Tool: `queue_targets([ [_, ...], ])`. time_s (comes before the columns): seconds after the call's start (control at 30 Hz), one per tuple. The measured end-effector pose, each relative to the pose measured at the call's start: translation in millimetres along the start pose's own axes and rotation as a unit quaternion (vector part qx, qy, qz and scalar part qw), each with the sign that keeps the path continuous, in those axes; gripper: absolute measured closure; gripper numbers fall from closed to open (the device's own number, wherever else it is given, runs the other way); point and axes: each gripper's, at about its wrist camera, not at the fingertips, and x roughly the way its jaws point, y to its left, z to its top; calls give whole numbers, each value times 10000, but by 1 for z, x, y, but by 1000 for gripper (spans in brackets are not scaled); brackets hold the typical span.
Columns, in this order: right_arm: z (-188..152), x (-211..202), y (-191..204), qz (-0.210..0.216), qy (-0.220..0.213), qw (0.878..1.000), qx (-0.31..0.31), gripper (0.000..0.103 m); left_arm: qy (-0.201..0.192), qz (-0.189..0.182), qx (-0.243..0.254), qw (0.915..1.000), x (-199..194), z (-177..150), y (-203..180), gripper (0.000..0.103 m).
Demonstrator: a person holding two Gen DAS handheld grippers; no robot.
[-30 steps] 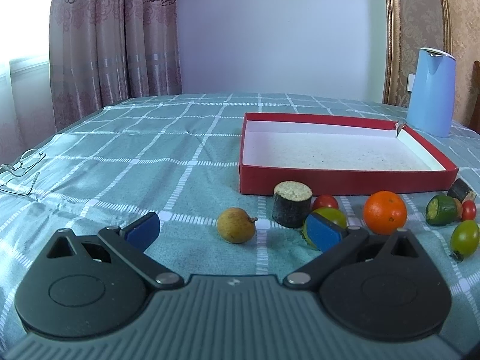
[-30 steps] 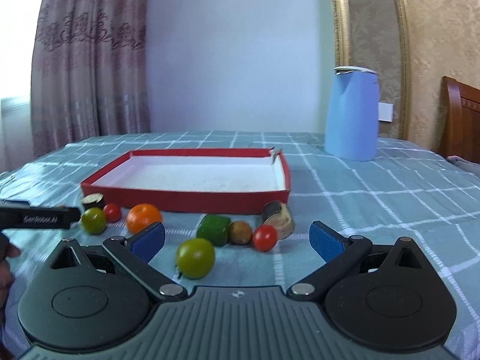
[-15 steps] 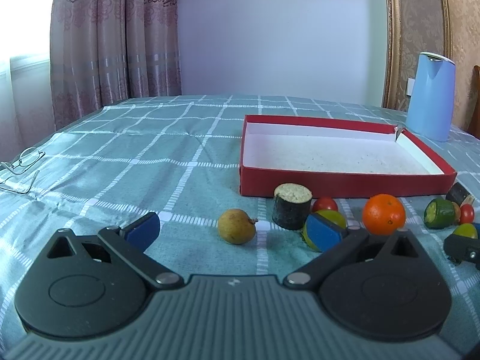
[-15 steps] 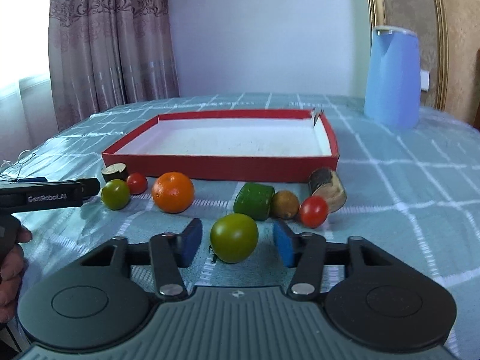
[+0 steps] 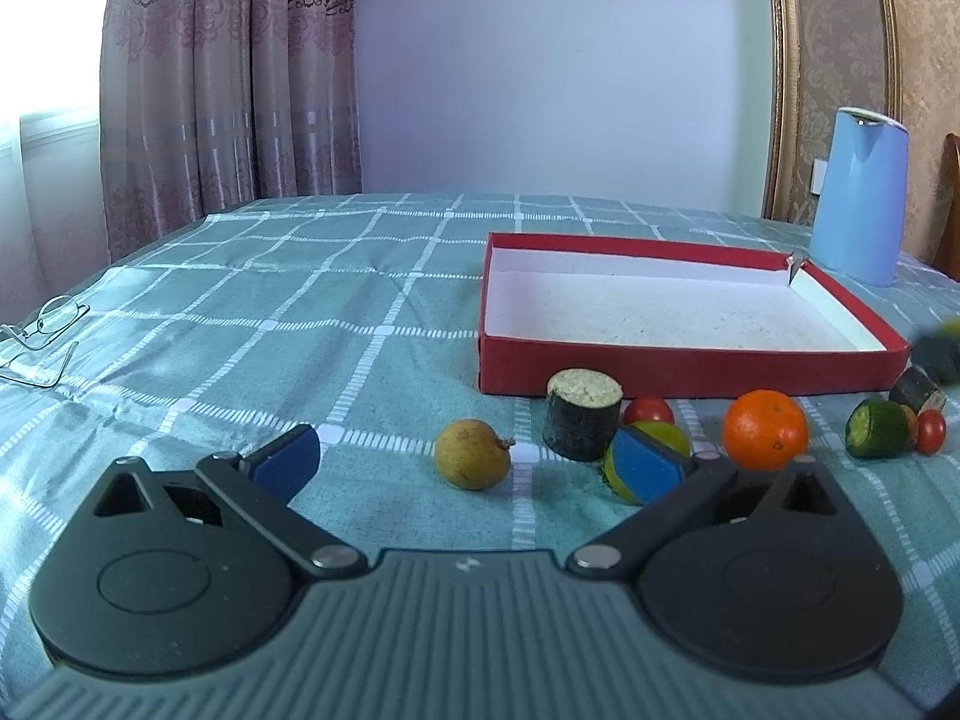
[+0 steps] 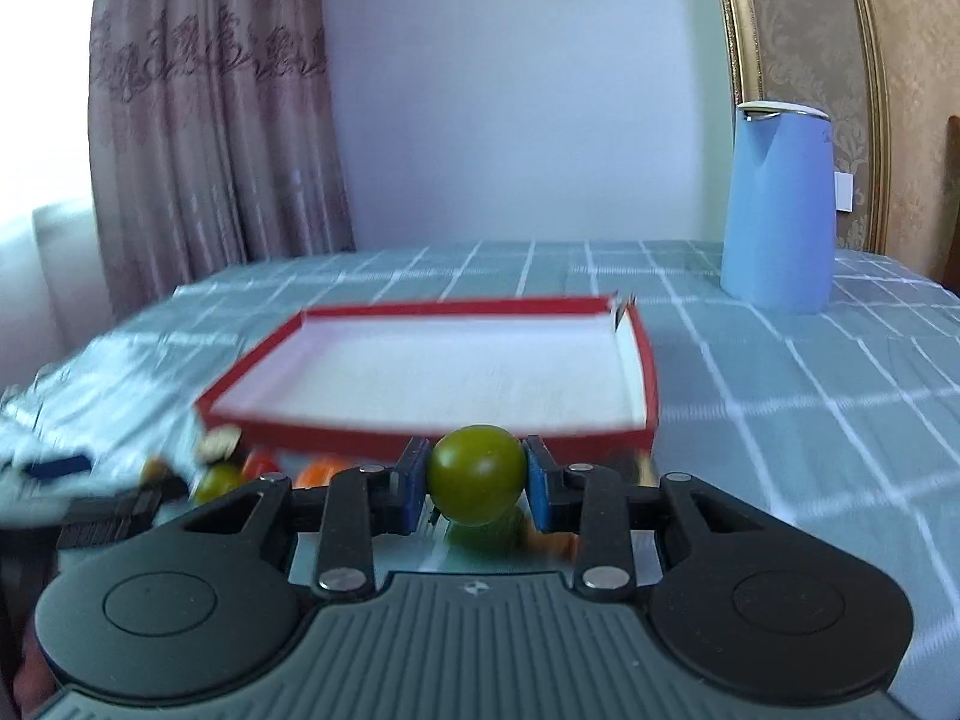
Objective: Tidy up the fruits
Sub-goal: 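Carry the tomato into the red tray and open the right gripper, then grasp the brown pear with the left gripper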
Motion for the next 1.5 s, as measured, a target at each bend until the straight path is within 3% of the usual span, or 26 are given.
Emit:
queue_targets([
  [0.17, 26, 49, -21, -193, 178, 9996, 70, 71, -101, -116, 29, 9999, -4, -2, 0, 0],
  [0.33, 31, 91, -37, -390, 485, 9979, 173, 69, -155, -283, 91, 9994, -6, -2, -1, 0],
  [0.4, 31, 100, -38, -491, 601, 9969, 142, 64, -183, -399, 138, 9989, -6, -3, -1, 0],
  [0.43, 31, 102, -36, -545, 663, 9963, 75, 54, -231, -490, 152, 9984, -8, -3, -1, 0],
  [0.5, 30, 94, -33, -710, 459, 9964, -74, 48, -396, -560, 137, 9976, -12, -5, 1, 0],
  [0.57, 28, 77, -32, -658, 179, 9976, -90, 34, -528, -624, 108, 9966, -17, -6, 3, 0],
  [0.7, 13, 35, -37, -470, -288, 9985, -17, 32, -726, -779, -10, 9943, -22, -5, 14, 0],
  [0.8, -6, 17, -43, -408, -383, 9984, 1, 32, -506, -771, -173, 9956, -17, 4, 23, 0],
  [0.9, -19, 10, -52, -355, -331, 9986, 193, 32, 42, -487, -176, 9987, -4, 14, 23, 1],
  [0.97, -21, 0, -57, -302, -447, 9978, 380, 32, 124, -395, 12, 9991, 0, 15, 19, 5],
  [1.03, -21, -5, -60, -235, -565, 9971, 446, 32, 233, -305, 245, 9990, 3, 15, 14, 17],
  [1.27, -24, -4, -61, -220, -551, 9970, 504, 32, 684, -200, 460, 9964, 20, 10, 6, 25],
  [1.5, -26, -4, -64, -191, -563, 9966, 569, 32, 940, -354, 473, 9938, 34, 16, 4, 61],
])
